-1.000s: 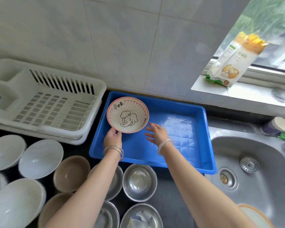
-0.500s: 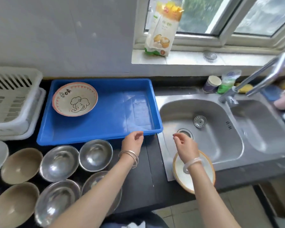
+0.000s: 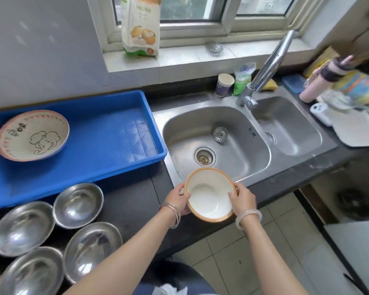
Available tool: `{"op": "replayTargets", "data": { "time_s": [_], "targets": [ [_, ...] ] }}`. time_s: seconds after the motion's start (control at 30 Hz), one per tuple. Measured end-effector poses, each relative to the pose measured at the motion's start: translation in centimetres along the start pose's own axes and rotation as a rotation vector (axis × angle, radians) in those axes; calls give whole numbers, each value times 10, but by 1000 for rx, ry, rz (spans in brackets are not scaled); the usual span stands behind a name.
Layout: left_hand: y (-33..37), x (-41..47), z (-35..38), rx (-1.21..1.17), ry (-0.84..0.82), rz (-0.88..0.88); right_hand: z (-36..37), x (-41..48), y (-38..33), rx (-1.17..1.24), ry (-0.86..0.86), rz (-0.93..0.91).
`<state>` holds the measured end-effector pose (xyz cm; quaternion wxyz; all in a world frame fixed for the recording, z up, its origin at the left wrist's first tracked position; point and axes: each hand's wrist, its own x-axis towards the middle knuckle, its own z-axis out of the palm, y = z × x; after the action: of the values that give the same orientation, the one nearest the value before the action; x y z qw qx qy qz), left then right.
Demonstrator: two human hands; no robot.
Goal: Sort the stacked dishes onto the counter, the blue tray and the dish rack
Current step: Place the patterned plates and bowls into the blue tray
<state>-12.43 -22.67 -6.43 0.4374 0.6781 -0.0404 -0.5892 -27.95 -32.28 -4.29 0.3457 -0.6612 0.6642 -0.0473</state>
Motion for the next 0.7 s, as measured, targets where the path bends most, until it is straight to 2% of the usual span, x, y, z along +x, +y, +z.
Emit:
{"op": "replayTargets", "data": {
  "time_s": [0.17,0.27,0.53,0.7],
  "targets": [
    [4,-4,-15,55,57,83,0,-6,-9,76,30,-74],
    [15,-12,-42,-3,111,117,5,-11,-32,143,29,-116],
    [48,-43,-143,-234,304,229,47,-29,-130,452,-166,-216],
    [50,-59,-211,-360,463,309,96,-45,-197,499,-299,-232]
  ]
}}
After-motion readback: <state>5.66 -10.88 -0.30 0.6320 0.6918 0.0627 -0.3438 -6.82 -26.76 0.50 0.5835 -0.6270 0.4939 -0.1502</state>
